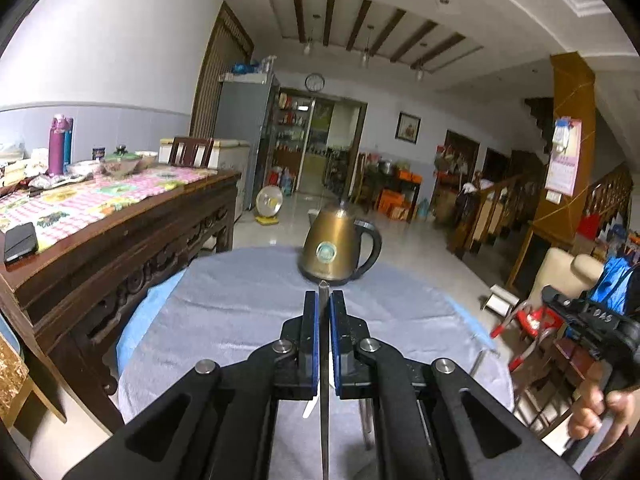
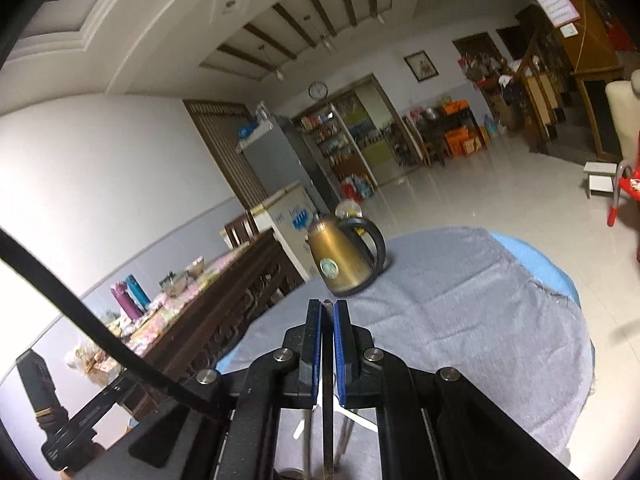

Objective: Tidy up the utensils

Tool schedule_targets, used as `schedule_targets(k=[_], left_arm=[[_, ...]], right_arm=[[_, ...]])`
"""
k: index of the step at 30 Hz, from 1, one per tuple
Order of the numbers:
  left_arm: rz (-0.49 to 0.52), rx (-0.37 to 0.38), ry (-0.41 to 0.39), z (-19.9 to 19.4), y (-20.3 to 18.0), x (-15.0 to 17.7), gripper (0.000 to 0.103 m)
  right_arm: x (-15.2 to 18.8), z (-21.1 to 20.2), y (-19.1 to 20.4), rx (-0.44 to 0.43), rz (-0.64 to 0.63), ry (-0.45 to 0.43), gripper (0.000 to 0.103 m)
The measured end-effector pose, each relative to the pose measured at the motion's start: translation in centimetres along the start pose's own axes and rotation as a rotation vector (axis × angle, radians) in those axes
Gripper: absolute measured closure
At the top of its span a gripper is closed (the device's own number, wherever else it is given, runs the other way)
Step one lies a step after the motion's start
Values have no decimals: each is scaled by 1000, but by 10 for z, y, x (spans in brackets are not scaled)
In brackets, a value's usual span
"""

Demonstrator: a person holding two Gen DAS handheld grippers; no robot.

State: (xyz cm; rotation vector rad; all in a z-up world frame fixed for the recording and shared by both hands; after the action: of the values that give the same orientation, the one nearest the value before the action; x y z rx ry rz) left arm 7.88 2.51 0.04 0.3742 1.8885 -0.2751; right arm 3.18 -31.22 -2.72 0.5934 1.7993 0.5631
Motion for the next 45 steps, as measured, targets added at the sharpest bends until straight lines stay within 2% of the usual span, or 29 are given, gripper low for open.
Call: schedule_targets(k=[10, 15, 18, 29, 45], left_arm=[[-24, 60, -101, -32, -14, -20, 98], [-46, 80, -136, -36, -21, -24, 98], [-59, 86, -131, -31, -26, -21, 98], [-85, 73, -16, -2, -34, 12, 98], [-56, 84, 49, -15, -43, 25, 98]], right_arm=[[-4, -20, 22, -10, 46, -153, 97], [-2, -21, 26, 15, 66, -215, 97], [6, -18, 32, 43, 38, -247, 97], [46, -6, 47, 55, -98, -188, 97], [67, -21, 50, 20, -138, -100, 97]])
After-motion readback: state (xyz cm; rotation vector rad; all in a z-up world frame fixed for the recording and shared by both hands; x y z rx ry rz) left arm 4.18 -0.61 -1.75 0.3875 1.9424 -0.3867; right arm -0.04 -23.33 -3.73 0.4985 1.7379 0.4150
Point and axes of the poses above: each gripper's, at about its wrist camera, not at the fingertips, and z roughly the way its jaws point, y to its left, x to its underside, the point moved 1 cm from there along z, roughly the way its jaws point, and after that the axes turned 11 degrees about z, right-handed, at the moved point
